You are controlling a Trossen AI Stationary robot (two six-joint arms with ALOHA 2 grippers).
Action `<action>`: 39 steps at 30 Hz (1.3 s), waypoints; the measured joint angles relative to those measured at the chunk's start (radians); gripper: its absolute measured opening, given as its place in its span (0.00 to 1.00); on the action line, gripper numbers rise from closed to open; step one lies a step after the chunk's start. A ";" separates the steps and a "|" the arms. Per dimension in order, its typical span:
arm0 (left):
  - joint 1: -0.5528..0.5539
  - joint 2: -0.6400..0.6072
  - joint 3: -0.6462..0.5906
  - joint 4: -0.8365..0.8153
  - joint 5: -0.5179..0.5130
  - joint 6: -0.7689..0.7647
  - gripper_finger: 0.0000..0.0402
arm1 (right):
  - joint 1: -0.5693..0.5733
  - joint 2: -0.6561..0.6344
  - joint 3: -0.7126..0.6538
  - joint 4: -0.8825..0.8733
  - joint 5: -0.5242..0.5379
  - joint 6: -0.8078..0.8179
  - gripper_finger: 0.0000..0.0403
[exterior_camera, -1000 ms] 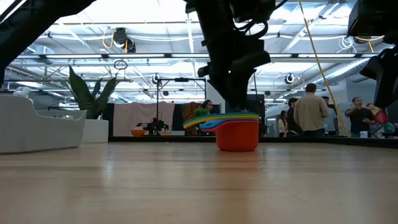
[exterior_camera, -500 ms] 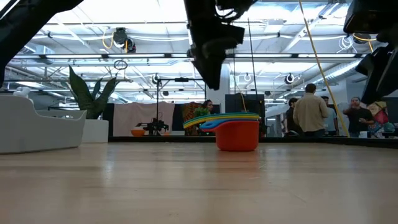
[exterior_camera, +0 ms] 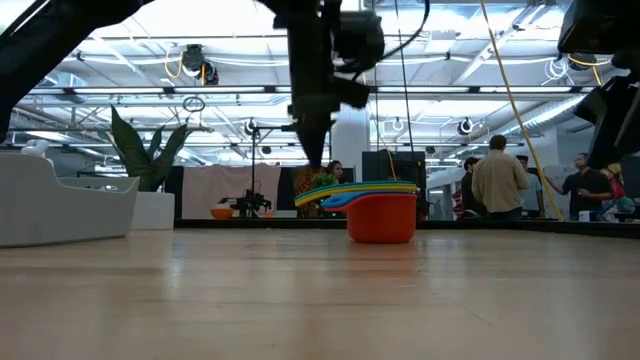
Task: Nest measuring cups in basket
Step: Stack the bottom stacked measuring cups on top of the light blue measuring cup
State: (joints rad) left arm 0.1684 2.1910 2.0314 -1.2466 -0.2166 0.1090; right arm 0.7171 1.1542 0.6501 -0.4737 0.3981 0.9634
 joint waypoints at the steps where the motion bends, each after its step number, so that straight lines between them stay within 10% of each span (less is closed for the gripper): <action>1: 0.006 0.000 -0.025 0.014 0.007 -0.010 0.38 | 0.001 0.000 -0.005 0.000 0.000 0.000 0.42; 14: -0.030 -0.001 -0.160 0.100 0.039 -0.053 0.38 | -0.031 0.000 -0.076 0.105 0.099 -0.061 0.42; 28: -0.033 -0.001 -0.160 0.126 0.039 -0.061 0.38 | -0.281 0.168 -0.158 0.509 -0.061 -0.328 0.41; 39: -0.034 -0.001 -0.159 0.130 0.068 -0.069 0.38 | -0.384 0.245 -0.158 0.663 -0.116 -0.467 0.04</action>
State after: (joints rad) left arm 0.1349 2.1902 1.8721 -1.1168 -0.1483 0.0401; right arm 0.3329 1.3992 0.4923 0.1894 0.2825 0.4961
